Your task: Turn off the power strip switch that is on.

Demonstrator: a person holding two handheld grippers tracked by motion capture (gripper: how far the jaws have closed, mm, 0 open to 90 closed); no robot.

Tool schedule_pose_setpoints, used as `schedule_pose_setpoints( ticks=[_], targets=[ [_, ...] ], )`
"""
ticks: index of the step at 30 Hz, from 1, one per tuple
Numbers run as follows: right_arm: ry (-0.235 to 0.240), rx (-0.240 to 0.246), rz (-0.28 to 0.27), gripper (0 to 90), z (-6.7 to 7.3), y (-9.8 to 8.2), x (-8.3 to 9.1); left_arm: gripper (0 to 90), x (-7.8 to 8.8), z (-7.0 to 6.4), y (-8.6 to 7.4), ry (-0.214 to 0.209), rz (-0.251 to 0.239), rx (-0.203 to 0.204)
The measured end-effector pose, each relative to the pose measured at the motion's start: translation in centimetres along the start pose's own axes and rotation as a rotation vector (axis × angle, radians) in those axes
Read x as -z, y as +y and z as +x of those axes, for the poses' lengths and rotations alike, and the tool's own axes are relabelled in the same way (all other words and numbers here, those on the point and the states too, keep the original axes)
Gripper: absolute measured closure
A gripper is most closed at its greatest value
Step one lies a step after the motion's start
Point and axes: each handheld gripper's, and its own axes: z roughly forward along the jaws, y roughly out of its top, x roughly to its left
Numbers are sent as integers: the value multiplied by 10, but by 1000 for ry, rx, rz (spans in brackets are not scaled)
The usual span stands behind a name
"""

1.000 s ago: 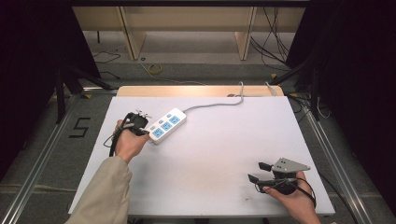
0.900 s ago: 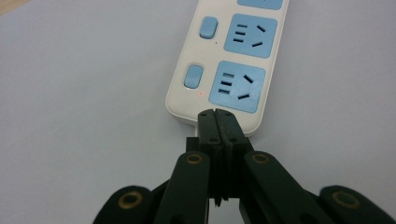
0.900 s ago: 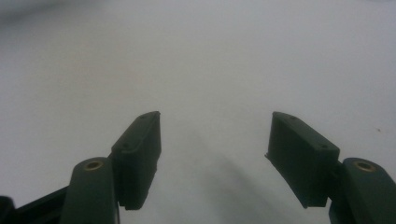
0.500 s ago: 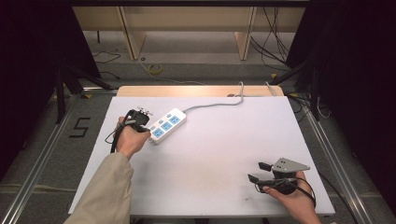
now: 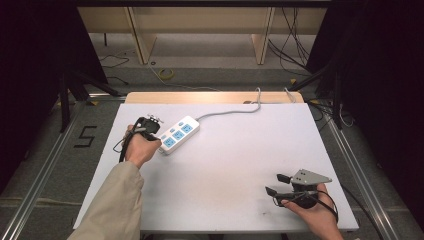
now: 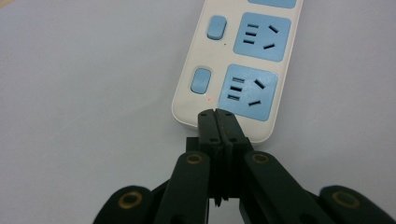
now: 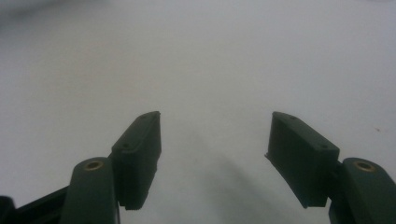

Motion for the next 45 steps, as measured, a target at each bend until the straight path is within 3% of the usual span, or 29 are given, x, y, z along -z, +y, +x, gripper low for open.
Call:
schedule_pose_setpoints(
  ticks=[30,45],
  targets=[
    [-6,2,6,359,0,0,0,897,-7,4,13,3,27,-1],
    [-5,2,8,360,0,0,0,897,-10,-1,24,5,41,-2]
  ],
)
